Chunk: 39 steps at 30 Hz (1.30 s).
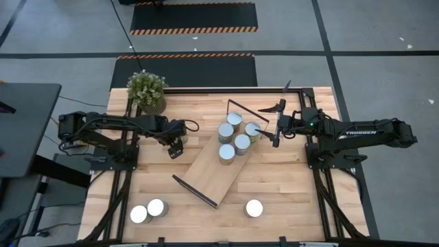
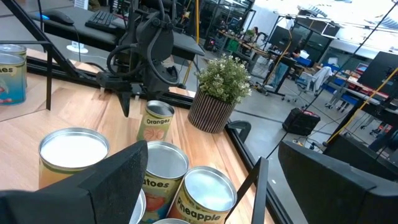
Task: Pick and place cans onto a shelf
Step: Put the top canned oranges on the shelf
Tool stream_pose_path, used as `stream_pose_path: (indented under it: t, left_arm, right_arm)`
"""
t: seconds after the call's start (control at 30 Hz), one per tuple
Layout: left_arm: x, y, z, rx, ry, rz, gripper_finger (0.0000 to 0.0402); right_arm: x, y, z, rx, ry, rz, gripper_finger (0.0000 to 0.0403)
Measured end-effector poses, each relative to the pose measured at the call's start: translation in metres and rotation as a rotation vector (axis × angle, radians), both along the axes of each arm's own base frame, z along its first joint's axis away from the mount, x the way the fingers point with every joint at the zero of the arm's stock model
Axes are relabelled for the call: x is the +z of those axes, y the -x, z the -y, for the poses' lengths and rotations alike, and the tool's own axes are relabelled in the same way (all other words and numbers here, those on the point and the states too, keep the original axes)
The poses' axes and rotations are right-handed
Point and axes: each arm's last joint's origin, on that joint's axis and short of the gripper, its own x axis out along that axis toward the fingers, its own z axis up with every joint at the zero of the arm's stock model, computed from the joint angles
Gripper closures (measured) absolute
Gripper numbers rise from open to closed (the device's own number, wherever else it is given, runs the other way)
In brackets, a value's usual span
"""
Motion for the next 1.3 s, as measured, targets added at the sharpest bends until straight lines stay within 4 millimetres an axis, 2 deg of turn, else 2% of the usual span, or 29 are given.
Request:
stream_pose_path:
  t: [0.47,0.67,0.83,1.3]
  left_arm:
    - [-0.0001,-0.0001,0.0006,0.020,0.026,0.007,0.0106]
    - [0.0005,-0.0023,-0.0009,-0.043,0.007,0.023,0.0092]
    - [0.0009,-0.0029,-0.0023,0.017,-0.028,0.032,0.0095]
    - [0.0010,-0.0015,-0.0038,-0.002,-0.091,0.005,0.0088]
  right_arm:
    - [0.0000,0.0000,0.0000,0.000,0.006,-0.001,0.0034]
    - [0.0014,0.0001,0.0004,-0.011,0.014,0.011,0.0034]
    - [0.0013,-0.0001,0.0003,-0.008,0.014,0.011,0.0034]
    - [0.0002,-0.0013,-0.0005,0.027,0.003,0.007,0.0034]
